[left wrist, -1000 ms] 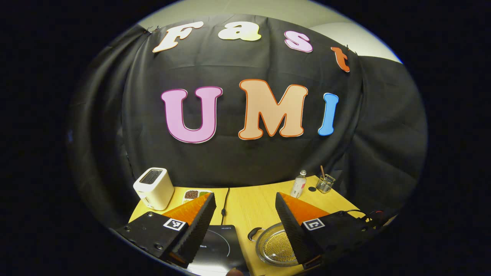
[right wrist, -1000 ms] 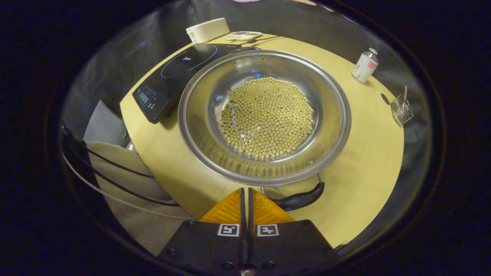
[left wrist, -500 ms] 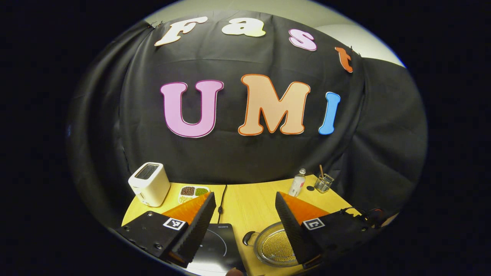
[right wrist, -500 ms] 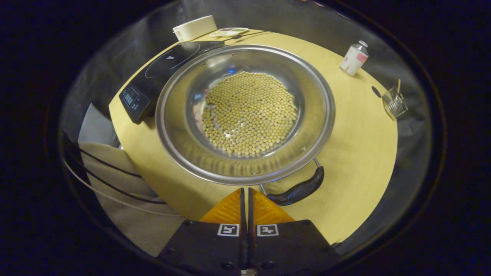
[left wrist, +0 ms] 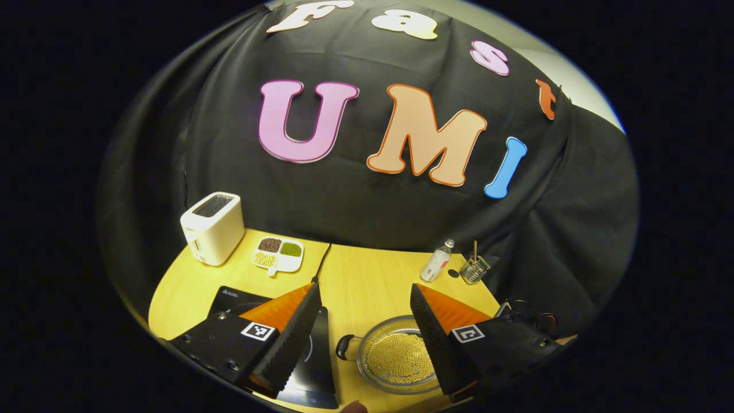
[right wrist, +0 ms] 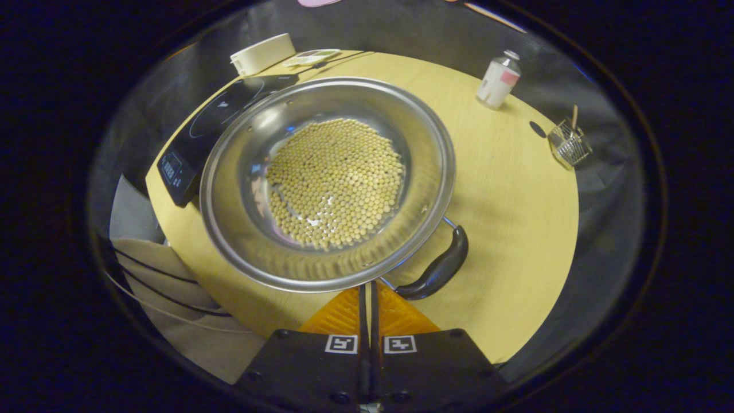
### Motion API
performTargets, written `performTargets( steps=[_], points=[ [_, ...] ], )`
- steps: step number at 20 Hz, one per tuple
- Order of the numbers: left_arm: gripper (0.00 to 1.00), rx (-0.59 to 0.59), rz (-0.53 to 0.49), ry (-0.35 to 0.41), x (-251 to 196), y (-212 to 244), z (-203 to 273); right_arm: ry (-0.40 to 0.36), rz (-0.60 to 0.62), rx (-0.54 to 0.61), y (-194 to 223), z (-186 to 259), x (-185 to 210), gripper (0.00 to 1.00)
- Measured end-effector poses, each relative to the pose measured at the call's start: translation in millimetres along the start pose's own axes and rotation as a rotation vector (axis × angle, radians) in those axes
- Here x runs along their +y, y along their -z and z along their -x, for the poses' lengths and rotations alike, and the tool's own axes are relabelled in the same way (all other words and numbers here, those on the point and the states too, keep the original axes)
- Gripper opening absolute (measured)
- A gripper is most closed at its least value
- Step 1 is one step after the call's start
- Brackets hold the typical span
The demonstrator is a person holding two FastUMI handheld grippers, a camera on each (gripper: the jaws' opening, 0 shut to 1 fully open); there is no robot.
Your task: First push the handle of the pot to place it horizontally, then grasp the pot with both hands and set it on the induction cooktop.
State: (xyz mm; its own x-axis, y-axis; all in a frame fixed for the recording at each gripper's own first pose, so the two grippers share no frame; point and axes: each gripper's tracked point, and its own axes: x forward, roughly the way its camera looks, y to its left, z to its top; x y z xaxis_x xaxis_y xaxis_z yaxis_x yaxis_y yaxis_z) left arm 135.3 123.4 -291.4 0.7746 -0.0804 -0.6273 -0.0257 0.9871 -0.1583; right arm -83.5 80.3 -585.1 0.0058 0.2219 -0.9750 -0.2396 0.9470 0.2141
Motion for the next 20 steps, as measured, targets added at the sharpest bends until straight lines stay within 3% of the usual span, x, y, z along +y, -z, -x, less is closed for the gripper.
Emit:
performTargets(
  steps=[10, 17, 20],
  points=[
    [0.96, 0.188, -0.028, -0.054, 20.2, 93.2, -7.9, 0.101, -0.087, -0.056, -14.9, -2.4, -39.6, 0.03],
    [0.96, 0.299, -0.15, -0.075, 25.6, 161.7, -16.6, 0.165, -0.213, -0.108, -23.0, 0.4, -66.0, 0.03],
    [0.95, 0.327, -0.124, -0.074, 25.3, 181.8, -26.4, 0.174, -0.247, -0.152, -30.8, 5.7, -67.3, 0.03]
  ],
)
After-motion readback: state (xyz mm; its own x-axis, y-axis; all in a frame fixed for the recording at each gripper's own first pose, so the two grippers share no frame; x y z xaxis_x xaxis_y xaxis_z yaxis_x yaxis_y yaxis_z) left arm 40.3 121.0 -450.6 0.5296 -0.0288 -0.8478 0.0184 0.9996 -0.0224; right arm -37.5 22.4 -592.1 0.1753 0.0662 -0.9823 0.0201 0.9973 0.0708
